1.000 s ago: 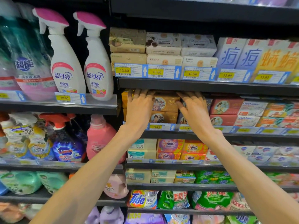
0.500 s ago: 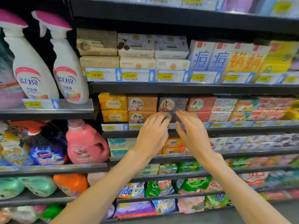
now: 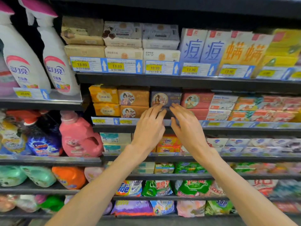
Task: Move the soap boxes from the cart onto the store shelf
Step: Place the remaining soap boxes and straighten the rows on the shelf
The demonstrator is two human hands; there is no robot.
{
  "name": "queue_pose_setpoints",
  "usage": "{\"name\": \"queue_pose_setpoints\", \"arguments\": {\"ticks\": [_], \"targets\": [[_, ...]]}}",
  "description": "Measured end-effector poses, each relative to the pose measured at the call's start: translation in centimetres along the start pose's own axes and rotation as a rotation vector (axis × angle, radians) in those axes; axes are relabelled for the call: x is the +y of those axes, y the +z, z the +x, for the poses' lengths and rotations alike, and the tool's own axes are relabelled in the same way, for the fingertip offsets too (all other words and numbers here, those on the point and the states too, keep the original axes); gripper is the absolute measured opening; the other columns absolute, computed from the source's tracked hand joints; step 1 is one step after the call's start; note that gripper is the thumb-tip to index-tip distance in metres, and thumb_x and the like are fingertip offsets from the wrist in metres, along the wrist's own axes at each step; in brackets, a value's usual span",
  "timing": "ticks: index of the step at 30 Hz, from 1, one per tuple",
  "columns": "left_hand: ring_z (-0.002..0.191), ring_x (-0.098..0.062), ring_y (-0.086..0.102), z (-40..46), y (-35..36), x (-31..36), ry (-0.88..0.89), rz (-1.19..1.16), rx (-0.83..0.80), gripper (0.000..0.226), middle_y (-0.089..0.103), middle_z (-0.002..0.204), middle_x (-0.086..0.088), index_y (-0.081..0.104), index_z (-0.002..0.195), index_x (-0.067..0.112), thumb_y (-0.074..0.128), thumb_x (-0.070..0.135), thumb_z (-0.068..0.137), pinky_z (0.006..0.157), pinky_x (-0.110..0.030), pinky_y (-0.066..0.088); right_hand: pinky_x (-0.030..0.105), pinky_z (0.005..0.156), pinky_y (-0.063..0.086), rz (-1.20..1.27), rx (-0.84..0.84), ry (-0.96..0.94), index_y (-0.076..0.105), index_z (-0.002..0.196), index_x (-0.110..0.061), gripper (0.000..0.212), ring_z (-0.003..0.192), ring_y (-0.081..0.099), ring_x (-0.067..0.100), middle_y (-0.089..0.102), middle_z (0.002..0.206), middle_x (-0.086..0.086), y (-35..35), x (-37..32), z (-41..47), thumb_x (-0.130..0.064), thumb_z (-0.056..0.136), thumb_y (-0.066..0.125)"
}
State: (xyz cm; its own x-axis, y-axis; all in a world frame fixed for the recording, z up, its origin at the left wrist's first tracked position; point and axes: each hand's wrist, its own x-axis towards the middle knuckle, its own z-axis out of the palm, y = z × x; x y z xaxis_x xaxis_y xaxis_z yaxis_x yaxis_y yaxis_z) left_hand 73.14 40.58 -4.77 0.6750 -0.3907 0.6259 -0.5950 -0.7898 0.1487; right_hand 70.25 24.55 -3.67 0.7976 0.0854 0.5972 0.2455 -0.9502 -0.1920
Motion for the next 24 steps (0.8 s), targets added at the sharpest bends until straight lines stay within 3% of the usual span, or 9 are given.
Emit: {"name": "queue_pose_setpoints", "arguments": {"ticks": [3, 9, 13, 15, 19, 24], "targets": [[0.133, -0.022, 0.049, 0.2, -0.1, -0.3, -0.002, -0.013, 0.019, 0.044, 0.053, 0.144, -0.004, 0.058, 0.134, 0.013, 0.058, 0.012, 0.090, 0.111, -0.037, 0.042, 0.035, 0.113, 0.039, 0.018, -0.003, -0.008, 0.052, 0.141, -0.013, 0.043, 0.137, 0.046, 0.018, 0.052, 0.146, 0.004, -0.4, 0.3, 0.0, -0.018, 0.098, 0.055], [0.130, -0.028, 0.049, 1.6, -2.2, -2.2, 0.052, 0.073, 0.210, 0.039, 0.060, 0.132, -0.007, 0.060, 0.131, 0.008, 0.058, 0.008, 0.093, 0.113, -0.045, 0.037, 0.041, 0.107, 0.041, -0.067, 0.207, -0.060, 0.059, 0.130, -0.009, 0.036, 0.124, 0.052, 0.028, 0.060, 0.132, 0.008, -1.8, 1.1, 2.1, -0.016, 0.096, 0.055], [0.128, -0.032, 0.049, 4.0, -2.7, -3.7, 0.006, 0.173, 0.230, 0.038, 0.059, 0.135, -0.009, 0.057, 0.135, 0.012, 0.056, 0.015, 0.097, 0.111, -0.047, 0.039, 0.050, 0.107, 0.036, -0.246, 0.166, 0.018, 0.050, 0.139, -0.012, 0.048, 0.120, 0.049, 0.035, 0.056, 0.129, 0.012, -1.7, 1.8, 3.7, -0.031, 0.096, 0.053], [0.133, -0.034, 0.047, 5.1, -2.6, -4.1, -0.034, 0.210, 0.196, 0.038, 0.058, 0.139, -0.008, 0.056, 0.138, 0.016, 0.053, 0.020, 0.100, 0.115, -0.051, 0.033, 0.053, 0.105, 0.037, -0.252, 0.146, 0.037, 0.054, 0.136, -0.012, 0.045, 0.121, 0.051, 0.038, 0.059, 0.126, 0.016, -1.6, 2.0, 4.6, -0.033, 0.096, 0.052], [0.137, -0.034, 0.044, 6.3, -2.0, -4.2, -0.093, 0.212, 0.146, 0.036, 0.059, 0.141, -0.003, 0.061, 0.136, 0.021, 0.053, 0.027, 0.101, 0.117, -0.054, 0.026, 0.051, 0.101, 0.039, -0.223, 0.118, 0.068, 0.061, 0.129, -0.012, 0.038, 0.119, 0.055, 0.039, 0.064, 0.122, 0.016, -1.6, 2.3, 5.5, -0.035, 0.099, 0.054], [0.137, -0.033, 0.046, 6.2, -1.8, -3.9, -0.114, 0.194, 0.163, 0.036, 0.061, 0.139, -0.005, 0.062, 0.135, 0.020, 0.051, 0.026, 0.101, 0.119, -0.052, 0.024, 0.051, 0.109, 0.034, -0.205, 0.082, 0.070, 0.063, 0.127, -0.016, 0.036, 0.119, 0.054, 0.040, 0.066, 0.119, 0.016, -2.1, 2.5, 6.5, -0.035, 0.098, 0.055]]}}
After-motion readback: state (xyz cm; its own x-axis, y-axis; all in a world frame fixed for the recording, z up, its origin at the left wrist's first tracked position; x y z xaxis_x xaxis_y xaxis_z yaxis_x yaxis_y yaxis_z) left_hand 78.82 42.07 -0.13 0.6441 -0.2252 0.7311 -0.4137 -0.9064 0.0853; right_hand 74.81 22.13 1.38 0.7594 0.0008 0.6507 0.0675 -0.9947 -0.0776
